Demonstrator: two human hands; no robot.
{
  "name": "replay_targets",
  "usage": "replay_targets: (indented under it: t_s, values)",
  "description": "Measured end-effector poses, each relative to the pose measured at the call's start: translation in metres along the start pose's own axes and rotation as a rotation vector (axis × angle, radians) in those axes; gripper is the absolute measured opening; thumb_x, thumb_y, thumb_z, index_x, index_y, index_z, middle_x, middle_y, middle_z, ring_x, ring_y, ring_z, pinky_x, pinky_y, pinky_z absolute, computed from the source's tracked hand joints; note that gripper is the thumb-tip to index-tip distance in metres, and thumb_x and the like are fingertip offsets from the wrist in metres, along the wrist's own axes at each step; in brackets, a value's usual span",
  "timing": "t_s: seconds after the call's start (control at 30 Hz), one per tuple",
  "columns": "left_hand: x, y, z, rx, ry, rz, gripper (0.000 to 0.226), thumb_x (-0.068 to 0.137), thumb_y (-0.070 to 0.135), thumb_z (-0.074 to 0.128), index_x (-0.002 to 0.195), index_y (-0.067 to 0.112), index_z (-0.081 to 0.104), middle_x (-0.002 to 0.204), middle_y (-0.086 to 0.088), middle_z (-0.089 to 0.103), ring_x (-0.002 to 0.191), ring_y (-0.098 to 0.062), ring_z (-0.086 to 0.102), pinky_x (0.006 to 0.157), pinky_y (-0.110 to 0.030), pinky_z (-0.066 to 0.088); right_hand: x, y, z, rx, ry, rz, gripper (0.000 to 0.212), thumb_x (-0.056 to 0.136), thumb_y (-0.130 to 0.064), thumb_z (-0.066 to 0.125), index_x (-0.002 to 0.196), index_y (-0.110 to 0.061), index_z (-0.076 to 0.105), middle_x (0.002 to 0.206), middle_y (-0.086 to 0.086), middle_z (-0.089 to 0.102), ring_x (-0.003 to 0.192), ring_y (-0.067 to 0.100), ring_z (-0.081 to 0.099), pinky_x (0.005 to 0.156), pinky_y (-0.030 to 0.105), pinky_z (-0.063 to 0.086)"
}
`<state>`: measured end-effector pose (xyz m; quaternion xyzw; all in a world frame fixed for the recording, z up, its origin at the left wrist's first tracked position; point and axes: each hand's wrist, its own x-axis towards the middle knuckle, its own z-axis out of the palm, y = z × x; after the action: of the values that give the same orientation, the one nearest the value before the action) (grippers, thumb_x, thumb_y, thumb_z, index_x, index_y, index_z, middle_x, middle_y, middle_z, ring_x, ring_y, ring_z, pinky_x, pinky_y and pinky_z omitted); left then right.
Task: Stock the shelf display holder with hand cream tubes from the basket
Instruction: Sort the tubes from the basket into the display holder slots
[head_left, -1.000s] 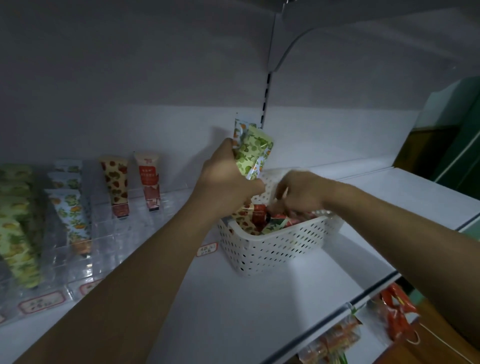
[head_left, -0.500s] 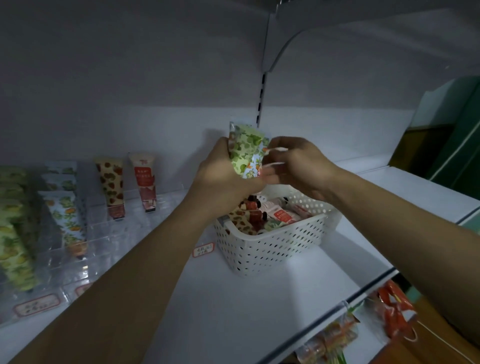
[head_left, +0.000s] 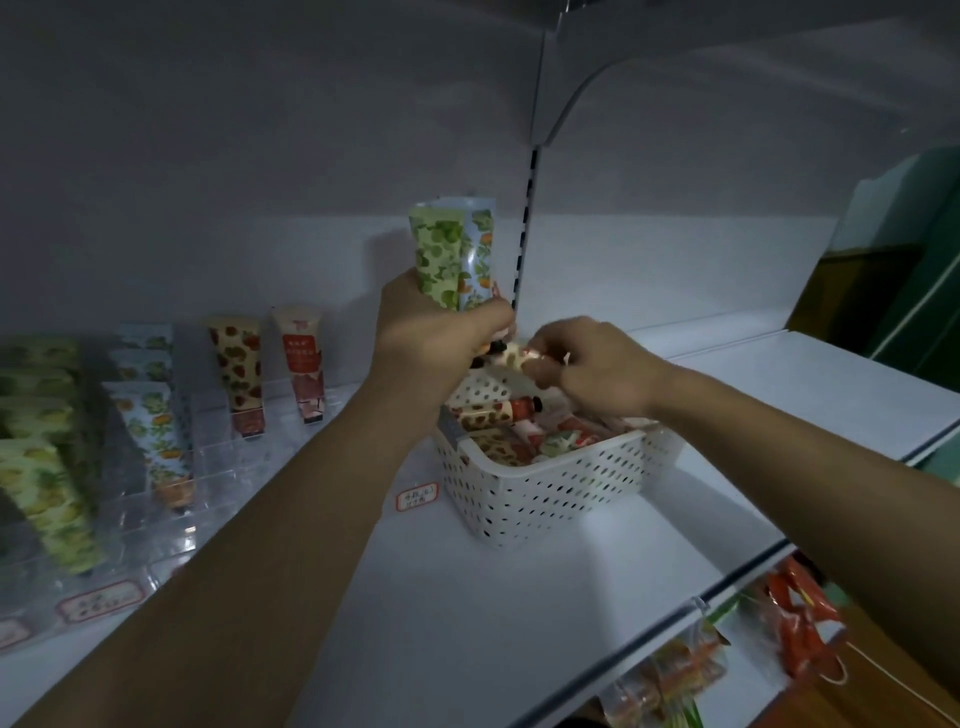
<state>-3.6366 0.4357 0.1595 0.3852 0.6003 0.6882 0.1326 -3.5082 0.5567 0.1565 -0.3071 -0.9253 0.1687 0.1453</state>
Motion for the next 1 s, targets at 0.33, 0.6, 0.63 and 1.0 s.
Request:
replay_targets:
  t_s: [0.33,0.6,0.63,1.0]
  values:
    - [-0.039,0.024,-0.062,-0.01,0.088,0.057,0.019,0.081,0.003,0.077,0.074,0.018,0.067,0.055,0.013,0.068,0.05,-0.001,0.064,0.044,-0.018,0.048,-0.031,-0.087,-0.006,0.545,0.011,-0.257,0.042,0.081,-0.025,0.083,0.114,-0.018,0.058,0.079,0.008,0.069,0.065,0.016,0.068,0.061,0.03,0.053]
    - [-0.096,0.005,-0.154,0.068,0.2,0.002,0.012,0.083,0.013,0.081,0.088,0.013,0.07,0.077,-0.005,0.076,0.065,-0.015,0.073,0.049,-0.018,0.051,-0.028,-0.145,0.057,0.71,0.04,-0.368,0.021,0.094,-0.023,0.069,0.105,-0.01,0.056,0.078,0.008,0.07,0.054,0.011,0.063,0.051,0.027,0.049]
    - [-0.102,0.001,-0.163,0.076,0.206,-0.006,0.013,0.083,0.012,0.081,0.088,0.013,0.069,0.077,-0.006,0.076,0.064,-0.016,0.073,0.049,-0.018,0.052,-0.023,-0.151,0.065,0.736,0.073,-0.347,0.02,0.093,-0.023,0.07,0.102,-0.013,0.056,0.079,0.007,0.071,0.053,0.011,0.063,0.051,0.028,0.049]
    - [-0.125,-0.047,-0.2,0.042,0.013,-0.011,0.016,0.079,-0.015,0.075,0.082,-0.004,0.063,0.064,-0.001,0.068,0.055,-0.012,0.064,0.047,-0.024,0.048,0.017,-0.177,0.137,1.217,0.157,-0.292,0.019,0.09,-0.011,0.059,0.105,0.001,0.053,0.059,-0.001,0.055,0.042,0.011,0.045,0.04,0.024,0.033]
